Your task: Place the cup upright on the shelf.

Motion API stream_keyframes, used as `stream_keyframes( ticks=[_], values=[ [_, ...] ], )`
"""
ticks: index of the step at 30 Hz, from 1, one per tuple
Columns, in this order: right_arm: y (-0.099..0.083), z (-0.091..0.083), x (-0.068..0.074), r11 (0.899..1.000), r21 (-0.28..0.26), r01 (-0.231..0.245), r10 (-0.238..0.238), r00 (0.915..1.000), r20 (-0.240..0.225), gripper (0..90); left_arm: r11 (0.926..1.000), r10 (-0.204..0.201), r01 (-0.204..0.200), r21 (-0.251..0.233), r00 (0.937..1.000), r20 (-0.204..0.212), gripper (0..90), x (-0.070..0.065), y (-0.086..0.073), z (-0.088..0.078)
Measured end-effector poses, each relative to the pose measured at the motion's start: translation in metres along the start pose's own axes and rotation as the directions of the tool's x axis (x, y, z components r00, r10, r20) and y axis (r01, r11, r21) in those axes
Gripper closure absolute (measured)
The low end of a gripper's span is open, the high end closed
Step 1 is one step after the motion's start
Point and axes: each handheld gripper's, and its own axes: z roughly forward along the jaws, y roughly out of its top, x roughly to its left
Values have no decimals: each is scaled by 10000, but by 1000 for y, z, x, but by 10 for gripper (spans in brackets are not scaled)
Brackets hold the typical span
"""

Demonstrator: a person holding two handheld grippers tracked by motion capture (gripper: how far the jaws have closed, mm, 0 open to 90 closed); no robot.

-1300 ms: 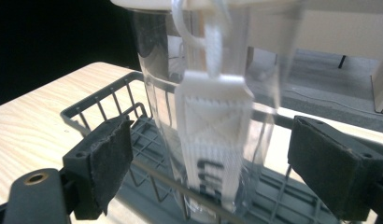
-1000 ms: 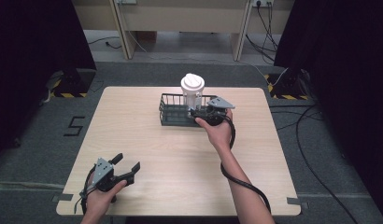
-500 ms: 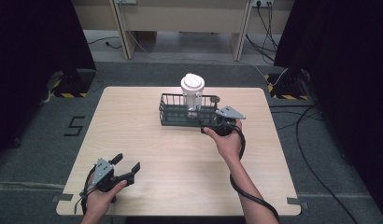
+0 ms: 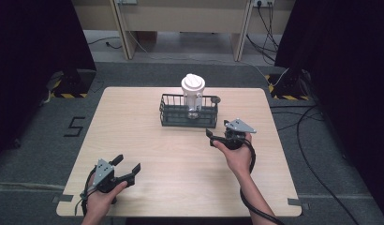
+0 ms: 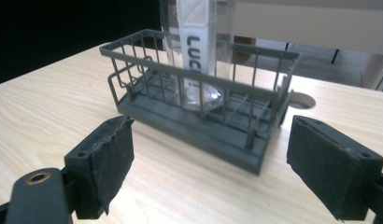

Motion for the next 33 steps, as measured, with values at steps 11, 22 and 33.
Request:
stream_keyframes(
  ticks=[11, 22, 33],
  values=[
    [-24, -25, -4, 9999, 134, -2, 0, 9999, 112, 157, 10000, 26, -26, 42, 10000, -31, 175, 0, -1, 0],
    [-47, -45, -7, 9996, 292, 19, -27, 9996, 268, 159, 10000, 33, -33, 48, 10000, -56, 175, 0, -1, 0],
    [-60, -61, -12, 9994, 334, 47, -61, 9990, 438, 159, 10000, 47, -46, 61, 10000, -65, 175, 0, -1, 0]
  ],
)
